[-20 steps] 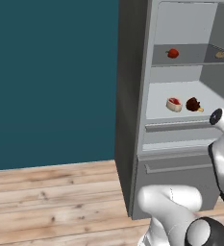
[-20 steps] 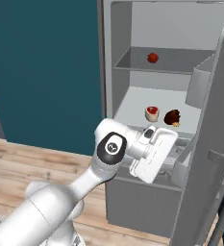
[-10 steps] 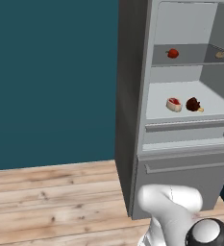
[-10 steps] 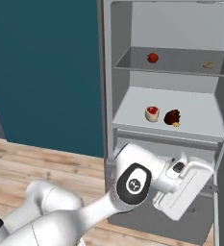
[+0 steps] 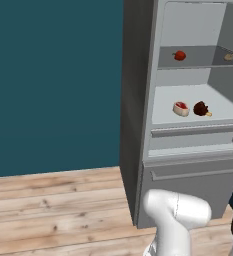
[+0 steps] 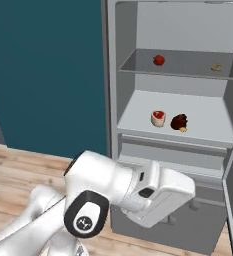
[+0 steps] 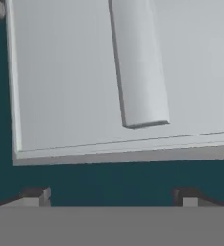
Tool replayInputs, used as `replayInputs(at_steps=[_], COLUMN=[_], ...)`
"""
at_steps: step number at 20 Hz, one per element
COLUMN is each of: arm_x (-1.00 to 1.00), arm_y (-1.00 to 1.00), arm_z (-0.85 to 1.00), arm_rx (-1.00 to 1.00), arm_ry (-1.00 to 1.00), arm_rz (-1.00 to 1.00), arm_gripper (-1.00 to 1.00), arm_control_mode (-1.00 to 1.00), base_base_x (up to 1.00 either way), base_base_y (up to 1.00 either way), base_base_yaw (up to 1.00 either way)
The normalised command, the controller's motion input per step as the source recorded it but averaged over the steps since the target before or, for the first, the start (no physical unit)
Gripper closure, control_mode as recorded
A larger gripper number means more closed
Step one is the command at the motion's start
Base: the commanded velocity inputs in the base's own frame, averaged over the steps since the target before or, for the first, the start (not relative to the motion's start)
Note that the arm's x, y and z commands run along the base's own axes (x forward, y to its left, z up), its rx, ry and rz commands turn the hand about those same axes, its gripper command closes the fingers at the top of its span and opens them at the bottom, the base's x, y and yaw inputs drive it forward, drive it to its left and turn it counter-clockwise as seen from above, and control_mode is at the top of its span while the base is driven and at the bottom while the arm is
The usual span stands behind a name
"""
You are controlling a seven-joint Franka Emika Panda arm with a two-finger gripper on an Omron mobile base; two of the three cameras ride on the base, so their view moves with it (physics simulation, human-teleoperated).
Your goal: Gather the garlic and bell pepper from the fridge and place them on a tray on the dining counter. Then gather the steaks from the fridge and place them on the other tray.
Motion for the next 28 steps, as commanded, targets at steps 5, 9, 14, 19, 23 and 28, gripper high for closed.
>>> replayInputs(at_steps=[5,9,14,19,23,28], arm_x=[-0.27,-0.12,-0.02,0.02,0.05,0.17], arm_y=[1.0,0.97,1.0,0.93,0.98,1.0], arm_z=[0.84,0.45,0.15,0.0,-0.02,-0.13], arm_rx=[0.16,0.26,0.37,0.51,0.39,0.19], arm_ry=[-0.57,-0.51,-0.32,-0.02,0.18,0.16], arm_rz=[0.0,0.0,0.04,0.27,0.57,0.63], arm_gripper=[-1.0,-1.0,-1.0,-1.0,-1.0,-1.0], arm_control_mode=[-1.0,-1.0,-1.0,-1.0,-1.0,-1.0], base_base_x=[0.0,0.0,0.0,0.0,0.0,0.0], base_base_y=[0.0,0.0,0.0,0.0,0.0,0.0], base_base_yaw=[0.0,0.0,0.0,0.0,0.0,0.0])
